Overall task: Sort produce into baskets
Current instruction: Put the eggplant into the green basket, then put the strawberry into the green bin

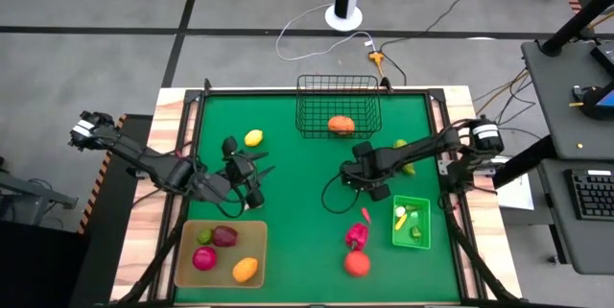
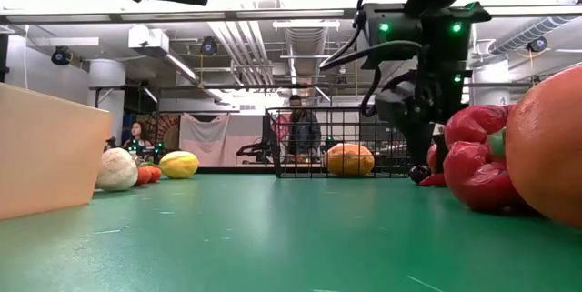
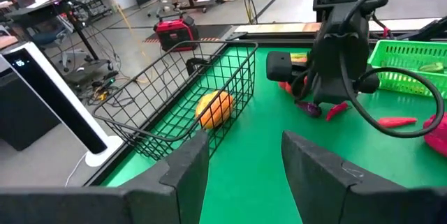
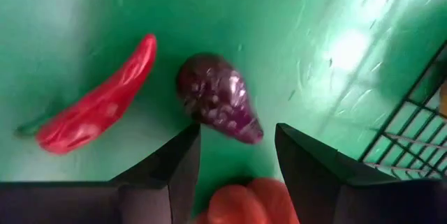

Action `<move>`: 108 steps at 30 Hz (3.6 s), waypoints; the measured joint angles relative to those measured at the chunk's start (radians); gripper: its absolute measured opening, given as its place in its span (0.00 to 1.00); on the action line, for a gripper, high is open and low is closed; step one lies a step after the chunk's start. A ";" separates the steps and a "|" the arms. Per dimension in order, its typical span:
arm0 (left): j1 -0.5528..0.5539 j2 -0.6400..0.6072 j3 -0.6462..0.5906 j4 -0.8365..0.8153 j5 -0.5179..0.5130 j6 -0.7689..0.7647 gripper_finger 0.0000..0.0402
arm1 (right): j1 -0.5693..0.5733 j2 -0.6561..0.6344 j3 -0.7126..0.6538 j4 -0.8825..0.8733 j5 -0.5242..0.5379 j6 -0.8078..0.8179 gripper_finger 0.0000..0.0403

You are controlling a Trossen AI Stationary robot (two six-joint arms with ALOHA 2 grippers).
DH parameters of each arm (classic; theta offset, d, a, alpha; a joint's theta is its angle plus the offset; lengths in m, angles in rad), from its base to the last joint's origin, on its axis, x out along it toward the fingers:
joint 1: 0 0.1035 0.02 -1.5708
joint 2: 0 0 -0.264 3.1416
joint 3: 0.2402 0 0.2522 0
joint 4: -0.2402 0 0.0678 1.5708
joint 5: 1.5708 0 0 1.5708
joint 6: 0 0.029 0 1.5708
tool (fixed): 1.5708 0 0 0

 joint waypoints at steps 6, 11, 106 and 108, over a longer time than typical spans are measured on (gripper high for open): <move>0.000 0.017 0.000 0.001 0.000 0.000 0.40 | -0.019 0.003 0.020 0.028 -0.067 -0.010 0.37; 0.001 0.032 0.000 0.002 -0.001 0.000 0.40 | -0.038 0.012 0.027 0.035 -0.113 -0.011 0.28; 0.001 0.053 0.006 0.023 0.221 -0.380 0.40 | 0.475 -0.403 -0.058 -0.087 0.001 0.968 0.44; 0.002 0.053 0.026 -0.036 0.222 -0.449 0.40 | 0.465 -0.404 -0.058 -0.079 0.020 0.954 0.45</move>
